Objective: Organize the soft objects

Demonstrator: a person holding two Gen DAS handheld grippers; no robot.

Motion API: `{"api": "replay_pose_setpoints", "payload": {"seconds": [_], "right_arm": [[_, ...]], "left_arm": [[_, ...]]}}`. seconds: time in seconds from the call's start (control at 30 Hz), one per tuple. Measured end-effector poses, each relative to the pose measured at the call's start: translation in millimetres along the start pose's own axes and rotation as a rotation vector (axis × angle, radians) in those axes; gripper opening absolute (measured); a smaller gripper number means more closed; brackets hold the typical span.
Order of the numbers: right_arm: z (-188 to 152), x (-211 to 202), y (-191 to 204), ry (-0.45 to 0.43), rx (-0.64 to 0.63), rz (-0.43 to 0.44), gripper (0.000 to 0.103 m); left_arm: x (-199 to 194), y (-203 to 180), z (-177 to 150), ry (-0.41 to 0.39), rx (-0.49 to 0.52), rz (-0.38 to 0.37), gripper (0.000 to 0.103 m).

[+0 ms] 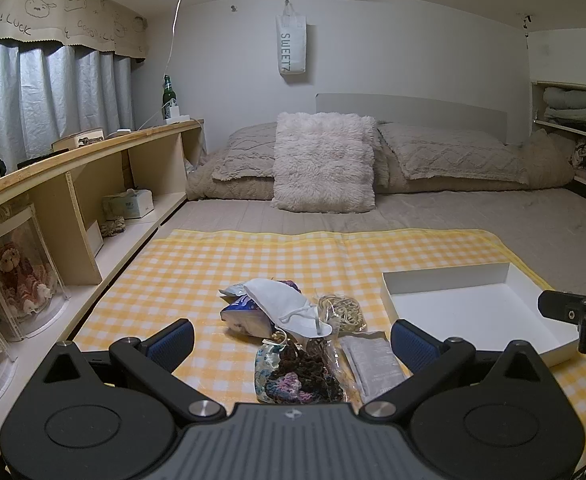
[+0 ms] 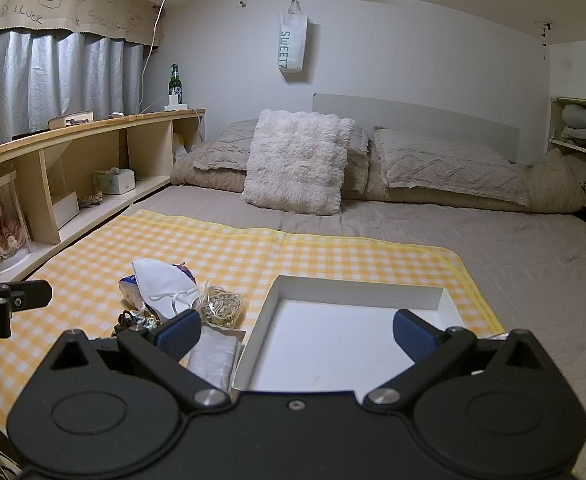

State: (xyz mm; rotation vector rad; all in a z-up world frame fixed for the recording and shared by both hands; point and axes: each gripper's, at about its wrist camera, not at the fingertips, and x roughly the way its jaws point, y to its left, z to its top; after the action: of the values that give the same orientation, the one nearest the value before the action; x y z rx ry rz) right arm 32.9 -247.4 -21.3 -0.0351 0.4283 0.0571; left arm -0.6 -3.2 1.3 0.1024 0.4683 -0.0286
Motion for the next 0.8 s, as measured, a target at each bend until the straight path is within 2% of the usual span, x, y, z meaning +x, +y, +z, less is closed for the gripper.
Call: {"api": "replay_pose_setpoints", "payload": {"seconds": [0.8], "right_arm": [[-5.3,3.8,1.9,0.009,-0.007,0.000,0.103]], "left_arm": [[-0.2,0.6,0.2,0.000,0.000,-0.001,0.103]]}}
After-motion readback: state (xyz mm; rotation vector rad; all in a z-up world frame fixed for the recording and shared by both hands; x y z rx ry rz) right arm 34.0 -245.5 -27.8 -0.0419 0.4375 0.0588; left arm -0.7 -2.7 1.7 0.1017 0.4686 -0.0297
